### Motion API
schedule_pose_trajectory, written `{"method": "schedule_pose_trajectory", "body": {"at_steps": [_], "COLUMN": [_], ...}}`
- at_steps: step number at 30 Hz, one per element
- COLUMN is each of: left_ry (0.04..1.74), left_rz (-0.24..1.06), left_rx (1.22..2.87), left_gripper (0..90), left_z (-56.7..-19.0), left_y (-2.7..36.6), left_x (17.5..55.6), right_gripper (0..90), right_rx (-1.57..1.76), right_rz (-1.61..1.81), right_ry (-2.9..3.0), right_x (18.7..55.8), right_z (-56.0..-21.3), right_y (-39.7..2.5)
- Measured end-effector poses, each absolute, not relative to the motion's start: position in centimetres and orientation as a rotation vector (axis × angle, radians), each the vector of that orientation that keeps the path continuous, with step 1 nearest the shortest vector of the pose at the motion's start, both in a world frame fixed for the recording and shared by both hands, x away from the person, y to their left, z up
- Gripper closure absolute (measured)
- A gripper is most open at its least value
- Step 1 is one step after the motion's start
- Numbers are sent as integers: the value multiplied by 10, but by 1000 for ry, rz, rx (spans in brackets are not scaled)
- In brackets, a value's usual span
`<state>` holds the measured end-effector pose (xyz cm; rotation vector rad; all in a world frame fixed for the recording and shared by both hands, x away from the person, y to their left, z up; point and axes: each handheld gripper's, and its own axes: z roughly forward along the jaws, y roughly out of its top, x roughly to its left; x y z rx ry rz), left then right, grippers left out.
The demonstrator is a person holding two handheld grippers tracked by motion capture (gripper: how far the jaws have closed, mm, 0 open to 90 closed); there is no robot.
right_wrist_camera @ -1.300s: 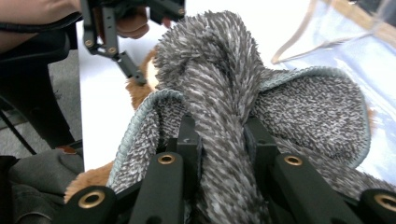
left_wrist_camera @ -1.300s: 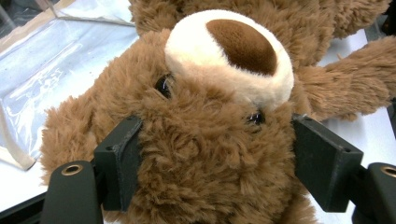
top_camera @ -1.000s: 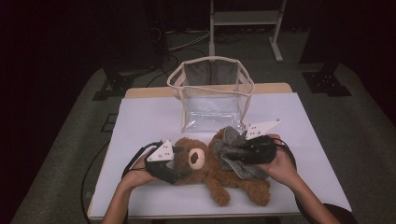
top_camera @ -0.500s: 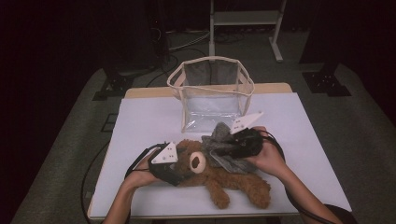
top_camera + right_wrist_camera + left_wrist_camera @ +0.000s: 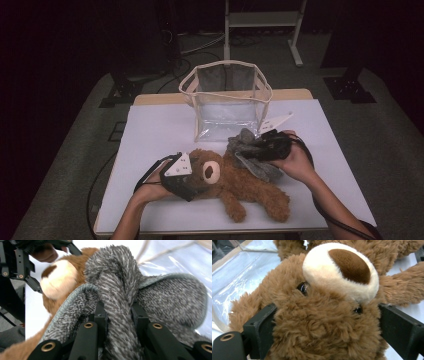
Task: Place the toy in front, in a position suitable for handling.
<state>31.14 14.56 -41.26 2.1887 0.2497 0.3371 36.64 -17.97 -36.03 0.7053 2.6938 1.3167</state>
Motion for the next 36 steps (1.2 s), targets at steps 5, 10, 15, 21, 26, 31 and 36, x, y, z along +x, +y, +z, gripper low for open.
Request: {"method": "schedule_pose_trajectory", "body": {"at_steps": [5,10,15,21,26,31,36], "left_ry": [259,255,217,164,172,172,180], "left_rz": [328,324,333,344,351,356,367], "left_rx": [2196,2208,2234,2243,2245,2244,2237], "left_gripper": [44,34,37,60,59,59,65], "left_z": [-413,-414,-413,-414,-414,-414,-415], "left_y": [142,140,140,143,143,143,144], "left_x": [312,314,312,307,305,305,306], "right_gripper": [713,712,712,711,712,712,712], "right_rx": [811,834,742,690,705,789,868], "right_rz": [1316,1329,1320,1284,1241,1295,1352], "right_ry": [2664,2639,2692,2776,2829,2781,2703], "right_x": [363,365,377,393,403,403,391], "right_z": [-363,-357,-351,-360,-375,-377,-372], "right_y": [-213,-220,-186,-148,-137,-166,-209]}}
